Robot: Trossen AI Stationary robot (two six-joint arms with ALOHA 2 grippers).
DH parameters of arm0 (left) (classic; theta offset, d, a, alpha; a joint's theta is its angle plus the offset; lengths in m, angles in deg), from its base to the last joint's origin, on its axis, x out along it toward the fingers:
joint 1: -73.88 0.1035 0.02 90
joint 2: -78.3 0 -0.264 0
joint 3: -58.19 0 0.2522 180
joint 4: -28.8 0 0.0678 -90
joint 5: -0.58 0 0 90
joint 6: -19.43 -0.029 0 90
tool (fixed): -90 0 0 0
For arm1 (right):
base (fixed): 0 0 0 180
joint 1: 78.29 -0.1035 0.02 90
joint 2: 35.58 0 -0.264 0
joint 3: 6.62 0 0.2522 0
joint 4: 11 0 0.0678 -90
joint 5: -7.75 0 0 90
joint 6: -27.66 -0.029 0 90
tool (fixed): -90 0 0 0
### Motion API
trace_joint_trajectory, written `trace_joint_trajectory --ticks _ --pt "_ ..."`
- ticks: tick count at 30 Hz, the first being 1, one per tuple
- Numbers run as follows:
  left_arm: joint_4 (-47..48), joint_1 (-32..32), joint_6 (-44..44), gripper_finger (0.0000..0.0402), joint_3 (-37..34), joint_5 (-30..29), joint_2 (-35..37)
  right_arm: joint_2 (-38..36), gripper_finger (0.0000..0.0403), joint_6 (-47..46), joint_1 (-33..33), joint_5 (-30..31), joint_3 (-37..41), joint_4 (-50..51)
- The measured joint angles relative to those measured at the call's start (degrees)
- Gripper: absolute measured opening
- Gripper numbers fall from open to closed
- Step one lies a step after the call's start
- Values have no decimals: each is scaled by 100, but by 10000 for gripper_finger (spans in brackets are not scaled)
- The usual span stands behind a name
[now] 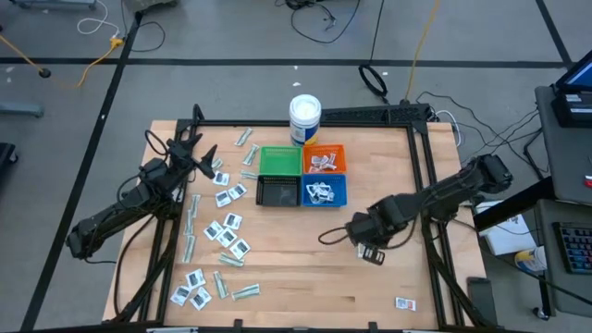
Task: Pick & Place First Aid Supplies
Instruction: Put the orange ointment pack into the orange basket
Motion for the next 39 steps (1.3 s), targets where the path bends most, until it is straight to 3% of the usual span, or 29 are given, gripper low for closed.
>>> trace_joint_trajectory --ticks 6,19,33,39 --pt "0 -2 -1 308 1 -2 0 90 1 1450 525 -6 -278 -64" --pt "0 0 0 308 -1 -2 0 1263 1 4242 2401 356 -1400 -238" --pt "0 -2 0 308 1 -1 0 2545 2 5507 3972 352 -2952 -234" --pt "0 -2 -1 308 -1 0 0 2769 2 5717 4303 346 -3075 -608"
